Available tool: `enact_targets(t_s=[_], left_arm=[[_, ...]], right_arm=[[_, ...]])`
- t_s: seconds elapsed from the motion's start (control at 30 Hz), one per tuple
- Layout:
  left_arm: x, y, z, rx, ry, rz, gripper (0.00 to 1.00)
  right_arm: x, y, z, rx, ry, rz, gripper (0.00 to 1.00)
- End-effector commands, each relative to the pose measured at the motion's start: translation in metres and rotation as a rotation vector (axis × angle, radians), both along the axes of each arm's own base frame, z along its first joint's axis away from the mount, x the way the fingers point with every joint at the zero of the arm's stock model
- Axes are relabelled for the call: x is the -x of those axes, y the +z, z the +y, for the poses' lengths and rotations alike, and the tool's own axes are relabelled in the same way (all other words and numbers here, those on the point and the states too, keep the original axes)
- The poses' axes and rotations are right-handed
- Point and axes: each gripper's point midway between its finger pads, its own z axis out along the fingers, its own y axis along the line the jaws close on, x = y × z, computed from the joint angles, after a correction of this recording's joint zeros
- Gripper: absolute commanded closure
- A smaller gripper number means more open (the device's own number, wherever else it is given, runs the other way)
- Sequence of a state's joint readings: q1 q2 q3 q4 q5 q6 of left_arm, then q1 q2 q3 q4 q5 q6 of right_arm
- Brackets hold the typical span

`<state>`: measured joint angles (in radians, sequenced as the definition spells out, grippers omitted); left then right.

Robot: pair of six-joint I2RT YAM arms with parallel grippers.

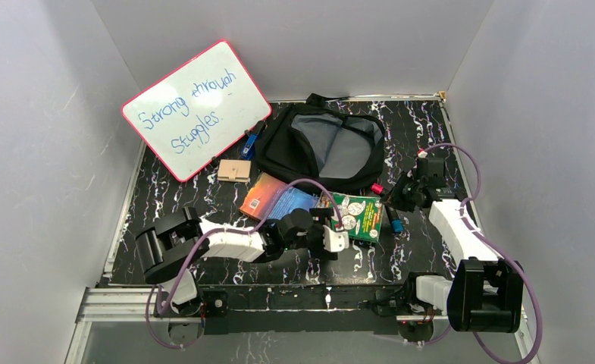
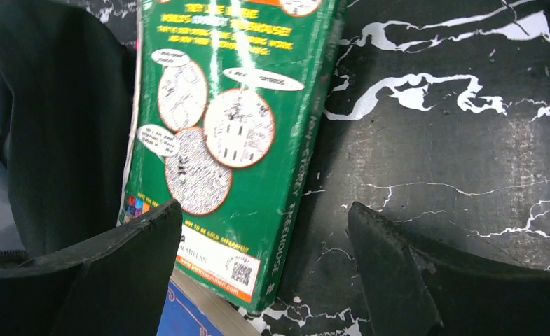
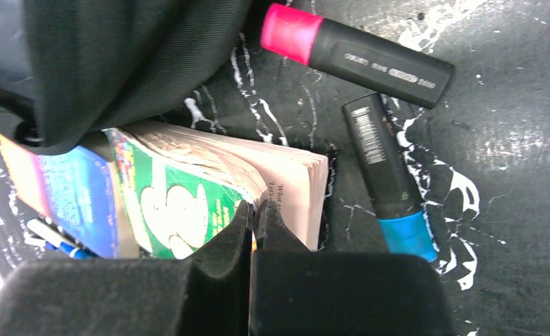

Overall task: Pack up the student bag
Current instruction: Pick up the book from the center of the board.

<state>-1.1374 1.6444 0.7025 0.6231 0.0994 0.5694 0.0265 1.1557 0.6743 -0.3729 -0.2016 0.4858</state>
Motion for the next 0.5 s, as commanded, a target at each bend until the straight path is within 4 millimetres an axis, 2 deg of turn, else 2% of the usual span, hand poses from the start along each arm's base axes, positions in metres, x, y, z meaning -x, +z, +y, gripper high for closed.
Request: enact_targets(t_s=[0.0, 0.2, 0.47], left_arm=[[-0.008, 0.012, -0.01, 0.001, -0.018, -0.251, 0.15], [-0.01, 0.005, -0.019, -0.059, -0.004, -0.432, 0.14], [-0.026, 0.01, -0.031, 0.004, 0.14, -0.568, 0.15]], right_arm=[[-0.002, 0.044, 0.021, -0.128, 0.017, -0.026, 1.0], [0.004, 0.053, 0.029, -0.184, 0.029, 0.015, 1.0], [0.008, 0.059, 0.036, -0.229, 0.043, 0.022, 1.0]])
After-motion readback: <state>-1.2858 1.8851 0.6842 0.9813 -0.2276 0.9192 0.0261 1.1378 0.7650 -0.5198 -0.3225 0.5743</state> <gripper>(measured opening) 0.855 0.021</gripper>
